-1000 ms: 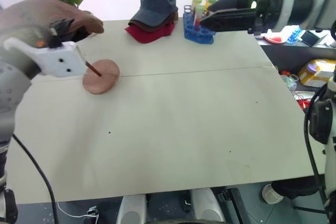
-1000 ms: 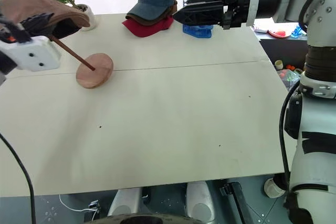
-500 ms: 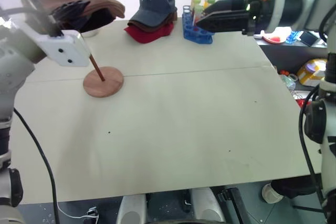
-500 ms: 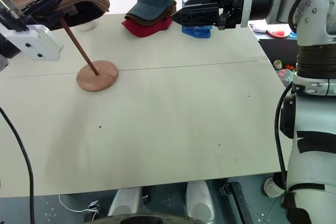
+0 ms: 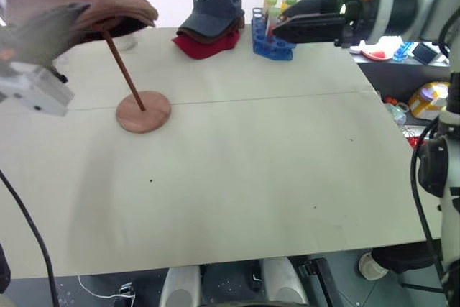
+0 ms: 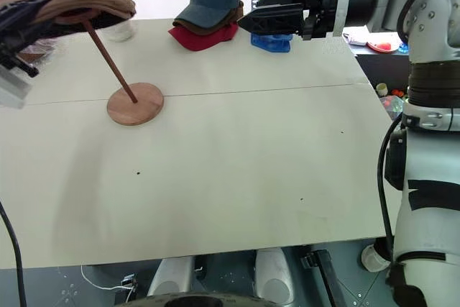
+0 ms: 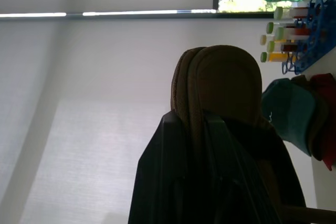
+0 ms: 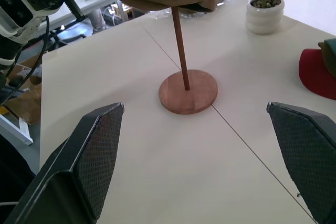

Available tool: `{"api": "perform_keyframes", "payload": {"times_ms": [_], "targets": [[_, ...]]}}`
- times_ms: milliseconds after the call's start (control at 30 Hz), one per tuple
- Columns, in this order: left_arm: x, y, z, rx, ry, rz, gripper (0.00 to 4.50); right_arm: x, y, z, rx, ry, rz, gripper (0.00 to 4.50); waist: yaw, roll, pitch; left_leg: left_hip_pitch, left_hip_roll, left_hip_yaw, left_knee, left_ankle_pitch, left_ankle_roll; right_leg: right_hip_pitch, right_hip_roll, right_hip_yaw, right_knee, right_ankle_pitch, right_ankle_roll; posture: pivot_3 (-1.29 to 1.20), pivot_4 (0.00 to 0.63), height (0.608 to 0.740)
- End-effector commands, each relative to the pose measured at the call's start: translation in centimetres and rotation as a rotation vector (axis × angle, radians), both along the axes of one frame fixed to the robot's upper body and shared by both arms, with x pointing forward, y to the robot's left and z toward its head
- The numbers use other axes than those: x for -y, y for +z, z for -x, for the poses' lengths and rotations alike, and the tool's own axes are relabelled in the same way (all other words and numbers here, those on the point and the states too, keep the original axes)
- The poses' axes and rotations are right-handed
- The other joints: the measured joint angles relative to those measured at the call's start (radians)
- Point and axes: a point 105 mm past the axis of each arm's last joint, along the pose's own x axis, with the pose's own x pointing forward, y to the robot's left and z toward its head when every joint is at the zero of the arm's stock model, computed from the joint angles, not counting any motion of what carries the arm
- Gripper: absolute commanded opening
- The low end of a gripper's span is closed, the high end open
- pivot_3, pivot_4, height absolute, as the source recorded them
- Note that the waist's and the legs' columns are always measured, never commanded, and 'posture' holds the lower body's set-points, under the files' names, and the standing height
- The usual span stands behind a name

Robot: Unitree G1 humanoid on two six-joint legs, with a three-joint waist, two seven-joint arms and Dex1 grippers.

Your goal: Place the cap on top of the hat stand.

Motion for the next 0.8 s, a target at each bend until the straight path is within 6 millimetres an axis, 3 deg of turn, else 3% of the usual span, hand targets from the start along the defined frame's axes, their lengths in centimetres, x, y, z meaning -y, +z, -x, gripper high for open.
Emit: {"api": "perform_keyframes", "payload": {"times_ms": [33,200,400,633,800], "targets": [[-0.8,0.9,0.9,0.042,-0.025,-0.014,0.01,0.0,1.5,0.4,0.058,0.015,-0.016,4.5,0.0,0.0,0.0,0.0,0.0,0.0,0.0,0.0,0.0,0.0,0.0,0.0,0.0,0.0,0.0,0.0,0.15,0.728],[-1.8,-0.5,-0.1,-0.014,-0.019,-0.054,0.01,0.1,1.5,0.5,0.049,0.017,-0.014,4.5,-0.001,0.0,0.0,0.0,0.0,0.001,0.0,0.0,0.0,0.0,0.0,0.0,0.0,0.0,0.0,0.0,0.15,0.728],[-0.3,-3.1,-2.2,-0.089,-0.105,-0.124,0.01,0.0,1.7,0.6,0.047,0.012,-0.01,4.5,0.003,0.0,0.0,0.0,0.0,0.001,0.0,0.0,0.0,0.0,0.0,0.0,0.0,0.0,0.0,0.0,0.15,0.728],[0.4,-5.0,-3.0,-0.135,-0.163,-0.169,0.01,0.1,1.4,1.0,0.037,-0.006,-0.006,4.5,-0.003,0.0,0.0,0.0,0.0,0.001,0.0,0.0,0.0,0.0,0.0,0.0,0.001,0.001,0.001,0.0,0.15,0.728],[-0.2,-5.6,-2.7,-0.145,-0.16,-0.146,2.13,0.5,1.5,1.0,0.039,-0.037,-0.007,4.5,-0.001,0.0,0.0,0.0,0.0,0.001,0.001,0.0,0.0,0.0,0.001,0.0,0.001,0.001,0.001,0.0,0.15,0.728]]}}
